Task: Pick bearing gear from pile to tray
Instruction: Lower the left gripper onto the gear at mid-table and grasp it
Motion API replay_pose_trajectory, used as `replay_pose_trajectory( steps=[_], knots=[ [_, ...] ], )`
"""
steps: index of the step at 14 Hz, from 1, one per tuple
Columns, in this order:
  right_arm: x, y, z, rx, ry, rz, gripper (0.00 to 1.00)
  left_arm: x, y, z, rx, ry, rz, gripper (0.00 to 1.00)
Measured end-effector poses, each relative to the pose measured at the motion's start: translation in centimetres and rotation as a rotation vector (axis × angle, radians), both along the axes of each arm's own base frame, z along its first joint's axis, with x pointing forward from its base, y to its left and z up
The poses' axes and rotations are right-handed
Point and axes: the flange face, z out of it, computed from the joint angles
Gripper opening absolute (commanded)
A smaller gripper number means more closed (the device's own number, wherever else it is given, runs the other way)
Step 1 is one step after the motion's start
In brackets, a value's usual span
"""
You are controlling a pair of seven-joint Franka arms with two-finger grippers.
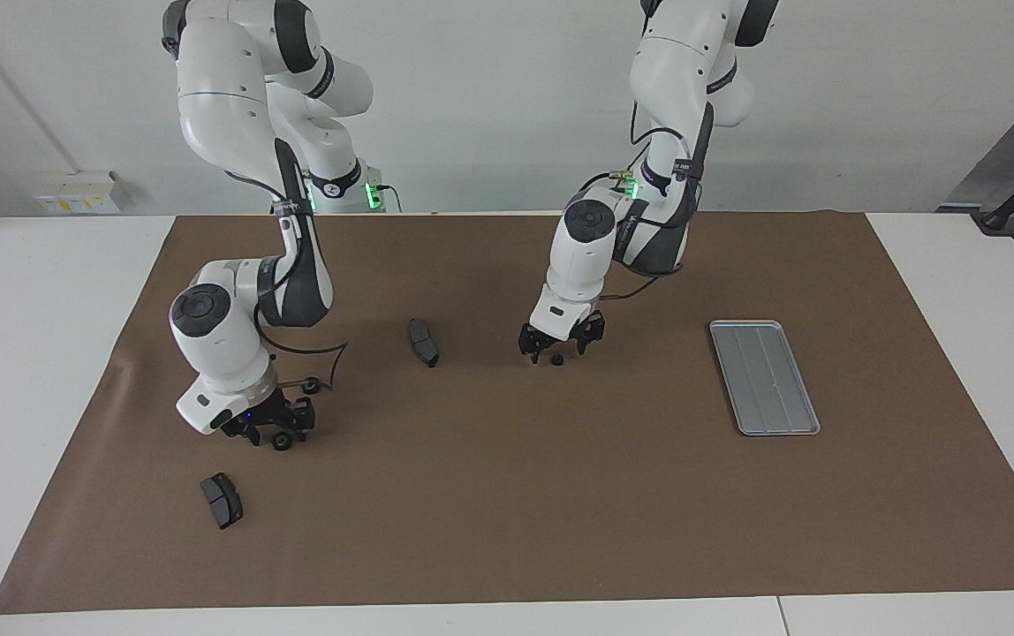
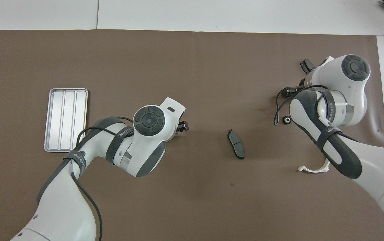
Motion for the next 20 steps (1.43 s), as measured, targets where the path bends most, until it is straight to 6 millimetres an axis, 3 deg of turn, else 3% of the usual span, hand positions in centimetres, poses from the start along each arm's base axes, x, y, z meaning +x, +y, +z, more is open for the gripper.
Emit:
replay_pose_trajectory(
  steps=[4, 8, 9, 12, 20],
  knots=[
    [0.08, -0.02, 0.07, 0.003, -0.008, -0.003, 0.74, -0.07, -0.13, -0.41, 0.005, -0.001, -0.018, 0.79],
    [0.08, -0.08, 0.08, 0.003, -0.008, -0.004, 0.58, -0.06, -0.12, -0.41, 0.006, -0.002, -0.030, 0.62],
    [0.12, -0.08, 0.19, 0.004, -0.010, -0.004, 0.49, -0.05, -0.11, -0.41, 0.006, -0.002, -0.030, 0.56],
    [0.18, -0.05, 0.40, 0.005, -0.014, -0.005, 0.00, -0.06, -0.11, -0.41, 0.007, -0.002, -0.032, 0.40],
    [0.28, -0.07, 0.70, 0.006, -0.014, -0.006, 0.00, 0.03, 0.10, -0.30, 0.014, -0.004, -0.064, 0.23]
  ],
)
